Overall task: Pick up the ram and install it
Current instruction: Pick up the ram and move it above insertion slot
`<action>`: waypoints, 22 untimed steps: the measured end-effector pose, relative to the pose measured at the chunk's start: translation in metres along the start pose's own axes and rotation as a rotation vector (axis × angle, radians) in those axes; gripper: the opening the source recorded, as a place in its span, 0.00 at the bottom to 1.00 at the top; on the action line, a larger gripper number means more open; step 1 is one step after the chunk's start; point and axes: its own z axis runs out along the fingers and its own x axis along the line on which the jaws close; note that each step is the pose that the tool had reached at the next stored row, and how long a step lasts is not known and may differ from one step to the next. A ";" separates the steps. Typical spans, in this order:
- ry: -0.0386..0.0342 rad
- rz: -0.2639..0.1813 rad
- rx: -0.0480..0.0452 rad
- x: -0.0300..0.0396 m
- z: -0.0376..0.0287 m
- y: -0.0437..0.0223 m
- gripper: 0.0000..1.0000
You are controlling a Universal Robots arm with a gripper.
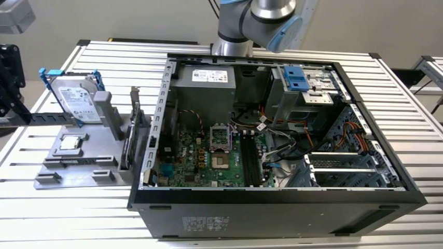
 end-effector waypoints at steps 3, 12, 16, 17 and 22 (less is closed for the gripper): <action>0.0001 0.000 -0.0001 0.0000 0.0001 0.0017 0.00; 0.0002 0.000 -0.0002 -0.0006 0.0001 0.0114 0.00; 0.0001 0.000 -0.0002 -0.0008 0.0001 0.0155 0.00; 0.0001 0.000 -0.0001 -0.0009 0.0001 0.0167 0.00; 0.0001 0.000 0.0000 -0.0012 0.0001 0.0225 0.00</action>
